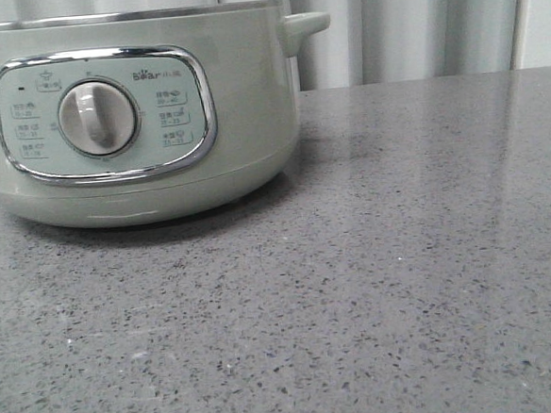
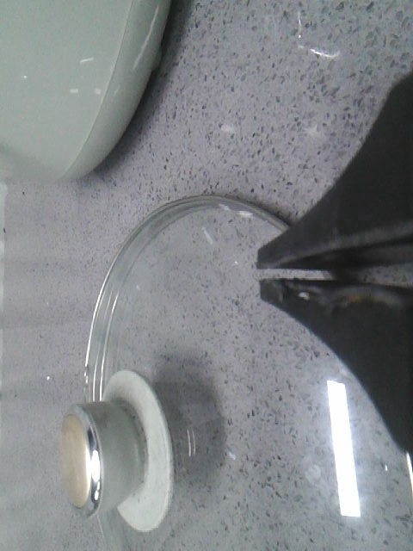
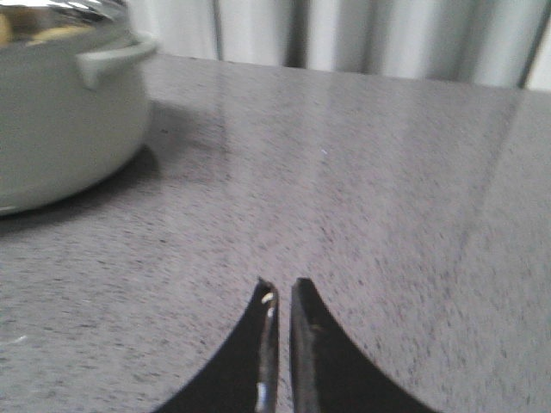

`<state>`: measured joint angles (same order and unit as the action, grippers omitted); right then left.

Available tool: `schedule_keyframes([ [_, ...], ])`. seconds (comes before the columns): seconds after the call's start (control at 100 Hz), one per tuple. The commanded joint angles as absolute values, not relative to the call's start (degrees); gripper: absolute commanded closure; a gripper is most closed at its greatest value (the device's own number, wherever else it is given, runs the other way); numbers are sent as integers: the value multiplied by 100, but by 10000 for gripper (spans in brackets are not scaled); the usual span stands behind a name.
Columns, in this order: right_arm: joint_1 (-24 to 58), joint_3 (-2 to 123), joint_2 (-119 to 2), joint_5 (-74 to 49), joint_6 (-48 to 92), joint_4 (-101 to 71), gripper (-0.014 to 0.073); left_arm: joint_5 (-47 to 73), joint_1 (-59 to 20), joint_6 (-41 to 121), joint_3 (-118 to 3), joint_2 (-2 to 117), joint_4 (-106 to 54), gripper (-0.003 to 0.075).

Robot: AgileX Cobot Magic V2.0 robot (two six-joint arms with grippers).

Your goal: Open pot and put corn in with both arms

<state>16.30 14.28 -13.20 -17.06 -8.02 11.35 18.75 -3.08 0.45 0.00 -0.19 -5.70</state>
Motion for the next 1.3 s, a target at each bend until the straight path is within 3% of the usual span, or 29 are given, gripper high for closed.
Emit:
schedule_keyframes([
  [0.0,1232,1006,-1175,-578,-793,873,645,1696,-300,0,158,-204,-569,739],
  [0.3,827,-184,190,-742,-793,578,644,1696,-300,0,158,-204,-569,739],
  [0.61,827,-222,158,-1747,-793,578,645,1696,-300,0,158,-204,-569,739],
  [1.29,827,-222,158,-1728,-793,578,645,1696,-300,0,158,-204,-569,739],
])
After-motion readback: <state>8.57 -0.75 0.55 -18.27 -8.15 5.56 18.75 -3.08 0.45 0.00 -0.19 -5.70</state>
